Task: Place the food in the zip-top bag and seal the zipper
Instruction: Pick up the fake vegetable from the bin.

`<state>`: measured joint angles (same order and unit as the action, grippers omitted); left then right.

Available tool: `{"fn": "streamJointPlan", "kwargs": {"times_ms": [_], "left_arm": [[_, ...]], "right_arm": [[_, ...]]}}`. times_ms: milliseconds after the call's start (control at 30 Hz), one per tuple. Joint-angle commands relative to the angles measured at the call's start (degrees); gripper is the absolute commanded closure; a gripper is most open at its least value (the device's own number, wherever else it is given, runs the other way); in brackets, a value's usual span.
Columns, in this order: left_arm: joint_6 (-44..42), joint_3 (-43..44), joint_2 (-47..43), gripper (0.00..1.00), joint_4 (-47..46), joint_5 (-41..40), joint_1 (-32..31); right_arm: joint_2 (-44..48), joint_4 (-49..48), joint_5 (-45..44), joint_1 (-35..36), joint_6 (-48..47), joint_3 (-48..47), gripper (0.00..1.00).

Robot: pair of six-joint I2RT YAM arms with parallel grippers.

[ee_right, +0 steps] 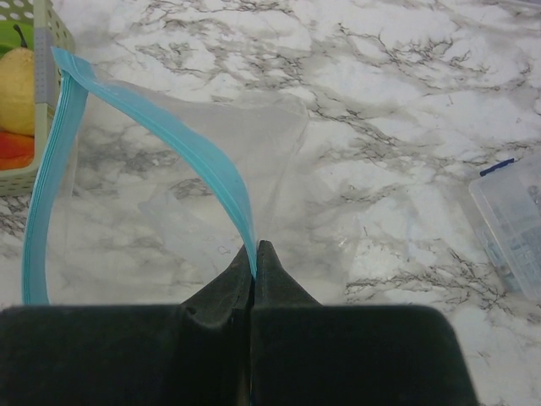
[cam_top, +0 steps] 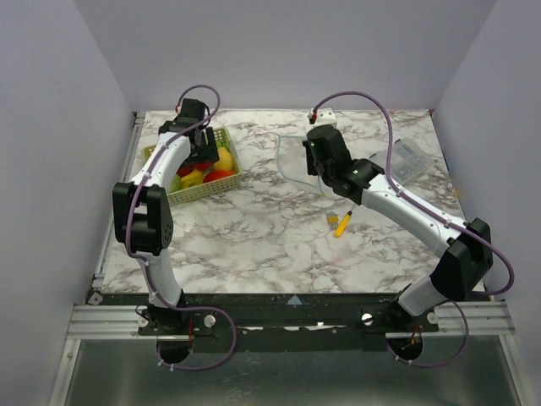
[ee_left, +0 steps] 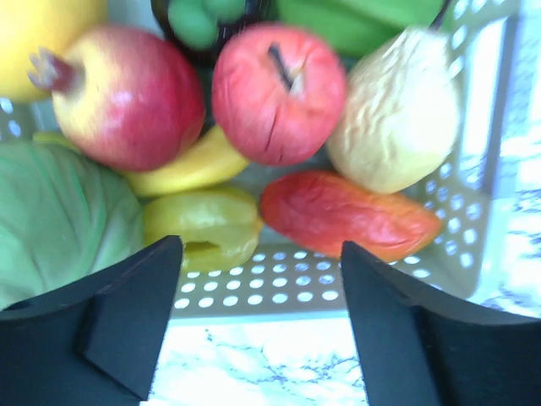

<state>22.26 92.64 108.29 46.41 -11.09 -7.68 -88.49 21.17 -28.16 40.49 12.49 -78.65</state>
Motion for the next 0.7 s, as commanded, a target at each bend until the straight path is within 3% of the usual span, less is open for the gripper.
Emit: {"fn": "streamJointPlan", "kwargs": {"times_ms": [0, 167, 333, 500, 667], "left_arm": [[2.6, 8.6, 2.7, 0.16, -3.8, 3.9, 1.4], [4.0, 20.4, 11.4, 0.08, 0.9, 5.5, 2.9], [3.9, 28.3, 18.3, 0.07, 5.6, 6.1, 2.9], [4.1, 26.2, 19.2, 0.08, 6.3, 4.4, 2.9], [4.3, 24.0, 18.9, 0.23, 6.7, 2.7, 2.9]], "right_arm": [[-0.4, 2.2, 1.5, -0.3, 0.6, -2.0, 1.00], [-0.4, 3.0, 1.2, -0.2, 0.4, -2.9, 1.00], [-0.5, 3.1, 1.2, -0.3, 0.5, -3.1, 1.00], [-0.7, 3.3, 1.6, -0.2, 0.9, -3.3, 1.00], [-1.1, 3.3, 2.7, -0.3, 1.4, -3.5, 1.00]]}}
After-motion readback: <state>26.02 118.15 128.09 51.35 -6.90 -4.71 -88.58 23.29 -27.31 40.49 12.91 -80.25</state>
